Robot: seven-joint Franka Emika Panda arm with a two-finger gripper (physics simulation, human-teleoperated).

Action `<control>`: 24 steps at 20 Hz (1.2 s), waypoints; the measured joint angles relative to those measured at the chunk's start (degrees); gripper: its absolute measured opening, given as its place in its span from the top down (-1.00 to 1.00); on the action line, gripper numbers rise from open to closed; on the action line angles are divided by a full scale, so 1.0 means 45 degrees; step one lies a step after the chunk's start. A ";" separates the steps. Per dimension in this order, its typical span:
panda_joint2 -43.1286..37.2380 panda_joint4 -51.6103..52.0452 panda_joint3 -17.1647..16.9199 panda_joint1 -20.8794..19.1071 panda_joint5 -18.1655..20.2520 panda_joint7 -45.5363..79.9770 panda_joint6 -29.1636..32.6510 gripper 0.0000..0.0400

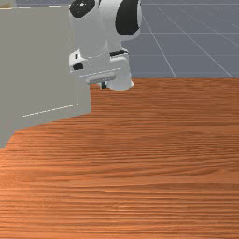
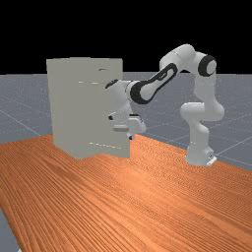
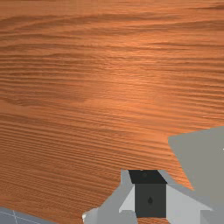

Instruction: Close the cabinet door

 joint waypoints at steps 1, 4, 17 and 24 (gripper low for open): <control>0.0184 0.0120 -0.0306 0.0219 0.0282 -0.0128 -0.0020 1.00; 0.0600 0.0497 -0.0944 0.0253 0.1937 -0.0528 0.0561 1.00; 0.4412 0.3184 -0.1369 -0.3512 0.3750 -0.1492 0.1570 1.00; 0.5662 0.3668 -0.2199 -0.3525 0.5422 -0.3282 0.0832 1.00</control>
